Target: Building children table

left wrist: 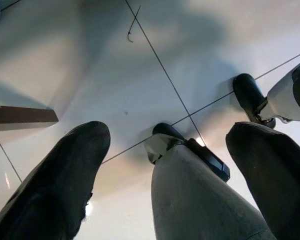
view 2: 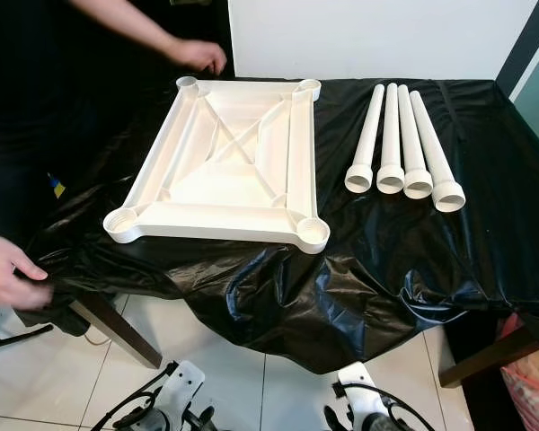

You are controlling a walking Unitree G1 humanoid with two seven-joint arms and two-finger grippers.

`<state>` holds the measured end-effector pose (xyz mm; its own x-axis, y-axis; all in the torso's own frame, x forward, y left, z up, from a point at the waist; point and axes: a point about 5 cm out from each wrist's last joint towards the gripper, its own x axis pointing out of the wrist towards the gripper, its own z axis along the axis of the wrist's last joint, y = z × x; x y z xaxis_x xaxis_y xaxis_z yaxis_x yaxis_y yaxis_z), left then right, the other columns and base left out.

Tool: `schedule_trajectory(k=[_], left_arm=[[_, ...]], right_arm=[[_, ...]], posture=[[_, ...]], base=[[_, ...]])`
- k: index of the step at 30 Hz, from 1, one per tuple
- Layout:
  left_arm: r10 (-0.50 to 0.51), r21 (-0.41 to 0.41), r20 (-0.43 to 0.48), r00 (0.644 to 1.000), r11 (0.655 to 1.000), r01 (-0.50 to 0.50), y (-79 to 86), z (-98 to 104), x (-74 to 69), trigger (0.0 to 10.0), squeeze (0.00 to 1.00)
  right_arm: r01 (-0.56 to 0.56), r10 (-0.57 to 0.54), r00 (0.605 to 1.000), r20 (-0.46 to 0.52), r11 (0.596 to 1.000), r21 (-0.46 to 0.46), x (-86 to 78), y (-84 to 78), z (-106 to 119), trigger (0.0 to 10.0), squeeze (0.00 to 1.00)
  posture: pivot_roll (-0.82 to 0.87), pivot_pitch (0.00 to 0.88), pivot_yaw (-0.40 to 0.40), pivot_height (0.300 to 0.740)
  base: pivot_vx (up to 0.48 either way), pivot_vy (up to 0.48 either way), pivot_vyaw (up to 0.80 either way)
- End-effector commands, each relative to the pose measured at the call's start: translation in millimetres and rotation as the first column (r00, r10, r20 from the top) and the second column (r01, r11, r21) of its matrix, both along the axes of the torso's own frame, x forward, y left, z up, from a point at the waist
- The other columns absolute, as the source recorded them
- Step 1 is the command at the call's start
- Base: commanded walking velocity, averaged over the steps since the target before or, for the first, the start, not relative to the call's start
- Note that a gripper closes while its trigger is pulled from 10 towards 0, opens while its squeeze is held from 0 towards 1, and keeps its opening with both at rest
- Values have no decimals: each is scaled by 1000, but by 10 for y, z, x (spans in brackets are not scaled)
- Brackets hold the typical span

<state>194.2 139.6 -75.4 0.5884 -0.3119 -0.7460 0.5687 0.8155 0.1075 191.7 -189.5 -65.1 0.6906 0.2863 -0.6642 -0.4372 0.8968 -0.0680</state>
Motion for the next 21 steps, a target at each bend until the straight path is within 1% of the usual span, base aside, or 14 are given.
schedule_trajectory(k=[1, 4, 5, 8, 9, 10, 11, 14, 15, 17, 18, 20, 21], left_arm=[[-126, -76, -74, 989, 990, 121, -37, -31, -109, 10000, 0], [-145, -123, -69, 987, 983, 135, -69, -17, -116, 10000, 0], [-145, -123, -69, 987, 983, 135, -69, -17, -116, 10000, 0], [-140, -173, -70, 988, 977, 126, -92, -8, -125, 10000, 0], [-140, -173, -70, 988, 977, 126, -92, -8, -125, 10000, 0], [-138, -184, -71, 988, 975, 123, -96, -7, -128, 10000, 0], [-153, -180, -65, 986, 974, 139, -100, -4, -128, 10000, 0], [-213, -126, -47, 976, 970, 206, -100, -2, -125, 10000, 0], [-213, -126, -47, 976, 970, 206, -100, -2, -125, 10000, 0], [-232, -114, -47, 972, 967, 226, -100, -4, -128, 10000, 0], [-232, -114, -47, 972, 967, 226, -100, -4, -128, 10000, 0], [-246, -102, -38, 969, 965, 241, -100, -1, -124, 10000, 0], [-246, -102, -38, 969, 965, 241, -100, -1, -124, 10000, 0]], right_arm=[[-50, 49, 998, 25, 997, 53, 32, 45, 45, 10000, 0], [-162, 151, 984, 94, 980, 119, 130, 100, 178, 10000, 0], [-162, 151, 984, 94, 980, 119, 130, 100, 178, 10000, 0], [-273, 252, 958, 134, 947, 170, 169, 100, 321, 10000, 0], [-273, 252, 958, 134, 947, 170, 169, 100, 321, 10000, 0], [-301, 278, 950, 143, 936, 184, 173, 95, 363, 10000, 0], [-339, 313, 938, 149, 920, 199, 168, 85, 420, 10000, 0], [-427, 400, 903, 156, 875, 226, 133, 29, 577, 10000, 0], [-427, 400, 903, 156, 875, 226, 133, 29, 577, 10000, 0], [-470, 443, 882, 160, 849, 239, 113, -33, 708, 10000, 0], [-470, 443, 882, 160, 849, 239, 113, -33, 708, 10000, 0], [-524, 500, 852, 158, 811, 261, 61, -88, 853, 10000, 0], [-524, 500, 852, 158, 811, 261, 61, -88, 853, 10000, 0]], posture=[[-67, 72, 19, 740], [-67, 82, 11, 740], [-67, 82, 11, 740], [-65, 91, 1, 740], [-65, 91, 1, 740], [-65, 91, 1, 740], [-67, 96, -2, 740], [-72, 105, -4, 740], [-72, 105, -4, 740], [-75, 110, -4, 740], [-75, 110, -4, 740], [-76, 117, 0, 740], [-76, 117, 0, 740]], base=[[0, 0, 0], [0, 0, 0], [0, 0, 0], [0, 0, 0], [0, 0, 0], [0, 0, 0], [0, 0, 0], [0, 0, 0], [0, 0, 0], [0, 0, 0], [0, 0, 0], [0, 0, 0], [0, 0, 0]])
